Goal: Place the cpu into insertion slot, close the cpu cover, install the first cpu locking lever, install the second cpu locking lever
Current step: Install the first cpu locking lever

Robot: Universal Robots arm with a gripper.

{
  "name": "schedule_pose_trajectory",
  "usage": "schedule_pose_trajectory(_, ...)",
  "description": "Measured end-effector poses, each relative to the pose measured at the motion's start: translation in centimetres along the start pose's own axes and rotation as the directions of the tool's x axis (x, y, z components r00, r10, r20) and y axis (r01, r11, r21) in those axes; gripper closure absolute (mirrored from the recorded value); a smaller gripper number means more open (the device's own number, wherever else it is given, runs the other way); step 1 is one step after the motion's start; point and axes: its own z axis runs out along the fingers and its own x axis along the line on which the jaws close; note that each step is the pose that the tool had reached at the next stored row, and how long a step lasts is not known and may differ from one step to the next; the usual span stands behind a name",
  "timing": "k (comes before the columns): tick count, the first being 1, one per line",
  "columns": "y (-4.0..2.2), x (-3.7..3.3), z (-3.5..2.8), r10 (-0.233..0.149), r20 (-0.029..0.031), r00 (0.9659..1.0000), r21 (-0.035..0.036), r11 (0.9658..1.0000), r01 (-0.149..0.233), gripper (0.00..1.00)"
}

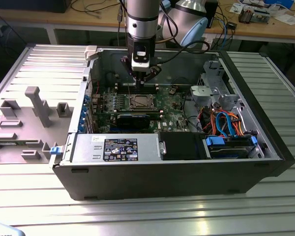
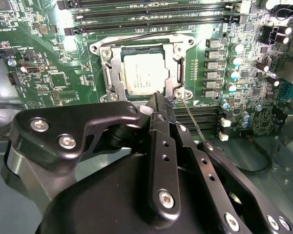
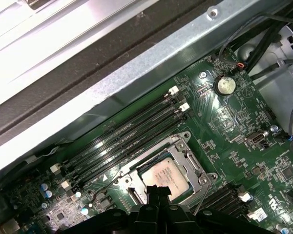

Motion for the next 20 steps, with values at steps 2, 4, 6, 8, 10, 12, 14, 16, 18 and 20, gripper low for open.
schedule_pose_trajectory(2,0.0,0.0,0.0,-0.001,0.0,1.0,0.0,1.0,0.001,0.89)
schedule_pose_trajectory(4,0.0,0.0,0.0,-0.003,0.0,1.0,-0.0001,1.0,0.003,0.89)
schedule_pose_trajectory(6,0.0,0.0,0.0,-0.005,0.0001,1.0,-0.0001,1.0,0.005,0.89)
schedule_pose_trajectory(8,0.0,0.0,0.0,-0.006,0.0,1.0,-0.0001,1.0,0.006,0.89)
schedule_pose_trajectory(10,0.0,0.0,0.0,-0.008,0.0001,1.0,-0.0001,1.0,0.008,0.89)
schedule_pose_trajectory(12,0.0,0.0,0.0,-0.012,0.0001,0.9999,-0.0001,0.9999,0.012,0.89)
schedule_pose_trajectory(14,0.0,0.0,0.0,-0.013,0.0001,0.9999,-0.0002,0.9999,0.013,0.89)
schedule_pose_trajectory(16,0.0,0.0,0.0,-0.016,0.0001,0.9999,-0.0002,0.9999,0.016,0.89)
schedule_pose_trajectory(18,0.0,0.0,0.0,-0.017,0.0001,0.9999,-0.0002,0.9999,0.017,0.89)
schedule_pose_trajectory(20,0.0,0.0,0.0,-0.018,0.0002,0.9998,-0.0003,0.9998,0.018,0.89)
